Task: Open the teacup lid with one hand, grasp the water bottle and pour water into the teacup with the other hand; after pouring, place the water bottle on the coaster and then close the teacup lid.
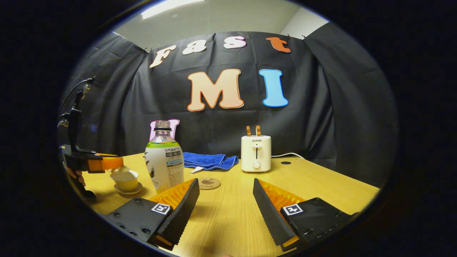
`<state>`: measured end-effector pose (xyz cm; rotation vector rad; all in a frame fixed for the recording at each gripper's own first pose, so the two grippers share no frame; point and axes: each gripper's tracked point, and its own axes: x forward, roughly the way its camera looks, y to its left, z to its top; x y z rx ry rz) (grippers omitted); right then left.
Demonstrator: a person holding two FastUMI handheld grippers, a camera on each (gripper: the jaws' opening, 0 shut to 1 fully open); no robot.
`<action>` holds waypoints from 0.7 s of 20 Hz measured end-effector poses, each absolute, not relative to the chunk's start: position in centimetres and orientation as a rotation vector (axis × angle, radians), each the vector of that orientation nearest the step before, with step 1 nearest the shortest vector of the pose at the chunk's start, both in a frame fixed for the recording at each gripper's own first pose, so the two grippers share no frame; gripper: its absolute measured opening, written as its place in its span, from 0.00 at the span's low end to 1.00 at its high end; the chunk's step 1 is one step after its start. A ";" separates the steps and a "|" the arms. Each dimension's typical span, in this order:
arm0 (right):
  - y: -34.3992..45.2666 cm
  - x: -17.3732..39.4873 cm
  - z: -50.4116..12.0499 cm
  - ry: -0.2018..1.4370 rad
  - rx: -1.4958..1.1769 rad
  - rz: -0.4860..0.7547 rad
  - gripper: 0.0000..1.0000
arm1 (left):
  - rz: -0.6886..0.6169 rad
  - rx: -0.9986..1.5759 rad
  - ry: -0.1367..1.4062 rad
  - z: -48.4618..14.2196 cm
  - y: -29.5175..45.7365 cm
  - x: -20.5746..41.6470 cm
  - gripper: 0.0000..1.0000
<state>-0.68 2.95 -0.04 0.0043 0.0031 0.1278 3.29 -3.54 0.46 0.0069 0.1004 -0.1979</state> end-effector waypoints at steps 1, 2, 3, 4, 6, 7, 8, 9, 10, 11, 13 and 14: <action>3.4 -0.9 -0.1 0.003 0.005 0.143 0.94 | -0.191 0.004 0.089 1.0 -3.0 3.2 0.24; 3.9 -1.2 -0.1 0.004 0.006 0.161 0.94 | -0.181 0.004 0.079 1.4 -2.5 3.1 0.24; 4.5 -1.4 -0.1 0.004 0.007 0.179 0.94 | -0.172 0.004 0.069 1.8 -1.9 3.0 0.24; 5.0 -1.6 -0.1 0.005 0.007 0.197 0.94 | -0.162 0.003 0.061 2.0 -1.4 2.9 0.24; 6.1 -2.1 -0.1 0.007 0.009 0.232 0.94 | -0.147 -0.004 0.050 2.3 -0.4 2.6 0.24; 6.7 -2.2 -0.2 0.010 0.010 0.248 0.98 | -0.143 -0.008 0.049 2.4 0.0 2.4 0.24; 7.3 -2.4 -0.1 0.009 0.010 0.264 0.94 | -0.140 -0.013 0.048 2.3 0.3 2.2 0.24; 7.9 -2.5 -0.2 0.011 0.011 0.278 0.94 | -0.137 -0.017 0.049 2.3 0.6 2.1 0.24; 8.4 -2.4 -0.2 0.013 0.010 0.289 0.94 | -0.131 -0.018 0.048 2.1 1.1 1.9 0.24; 8.8 -2.5 -0.2 0.014 0.011 0.298 0.94 | -0.127 -0.019 0.051 2.1 1.3 1.8 0.24; 9.6 -2.5 -0.3 0.016 0.011 0.312 0.94 | -0.117 -0.025 0.050 1.9 2.0 1.6 0.24; 10.0 -2.5 -0.2 0.017 0.011 0.317 1.00 | -0.114 -0.026 0.050 1.6 2.2 1.5 0.24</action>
